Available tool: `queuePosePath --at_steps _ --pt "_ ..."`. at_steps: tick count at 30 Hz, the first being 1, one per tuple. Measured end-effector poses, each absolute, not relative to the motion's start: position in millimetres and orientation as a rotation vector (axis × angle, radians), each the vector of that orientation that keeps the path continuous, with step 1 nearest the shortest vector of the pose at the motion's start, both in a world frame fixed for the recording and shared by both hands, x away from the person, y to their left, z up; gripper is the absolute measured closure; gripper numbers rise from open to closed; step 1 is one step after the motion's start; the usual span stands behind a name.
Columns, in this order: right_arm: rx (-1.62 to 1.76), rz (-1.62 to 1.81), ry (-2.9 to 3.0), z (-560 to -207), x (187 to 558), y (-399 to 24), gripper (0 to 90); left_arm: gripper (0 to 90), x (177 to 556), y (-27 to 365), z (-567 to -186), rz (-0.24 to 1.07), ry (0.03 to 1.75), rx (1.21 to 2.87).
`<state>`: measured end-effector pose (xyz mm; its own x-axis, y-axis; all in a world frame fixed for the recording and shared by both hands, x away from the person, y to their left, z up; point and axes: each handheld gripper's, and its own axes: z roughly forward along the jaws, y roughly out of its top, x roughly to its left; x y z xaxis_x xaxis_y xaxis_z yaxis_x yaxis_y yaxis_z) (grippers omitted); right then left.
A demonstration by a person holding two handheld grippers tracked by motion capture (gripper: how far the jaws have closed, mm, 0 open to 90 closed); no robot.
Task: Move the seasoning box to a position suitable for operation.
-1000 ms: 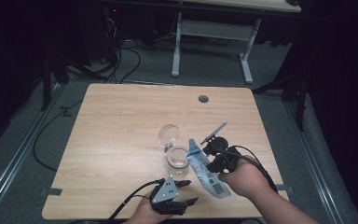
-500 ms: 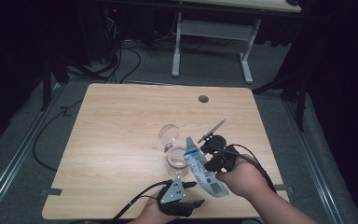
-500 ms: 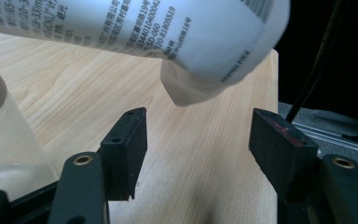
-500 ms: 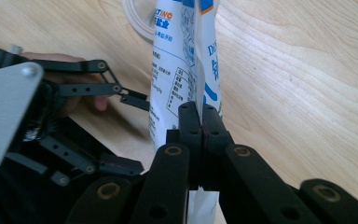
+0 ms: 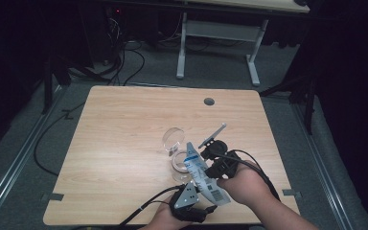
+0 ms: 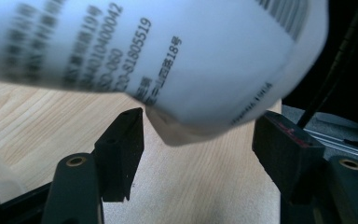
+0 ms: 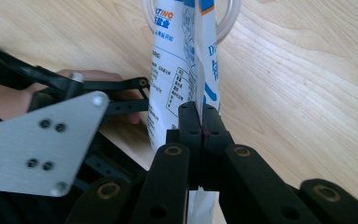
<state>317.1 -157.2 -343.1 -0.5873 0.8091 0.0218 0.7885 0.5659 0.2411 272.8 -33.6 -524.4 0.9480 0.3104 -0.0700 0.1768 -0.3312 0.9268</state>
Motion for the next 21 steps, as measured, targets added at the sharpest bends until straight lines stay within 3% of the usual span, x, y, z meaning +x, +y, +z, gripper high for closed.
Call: queuePosePath --at_steps 13,21 --pt "1.393 0.356 2.688 -343 318 -159 90.0 56.6 268 -32 -520 0.211 0.372 1.9" --pt "1.37 0.378 2.663 -335 323 -159 90.0 59.4 270 -29 -509 0.233 0.399 1.884"
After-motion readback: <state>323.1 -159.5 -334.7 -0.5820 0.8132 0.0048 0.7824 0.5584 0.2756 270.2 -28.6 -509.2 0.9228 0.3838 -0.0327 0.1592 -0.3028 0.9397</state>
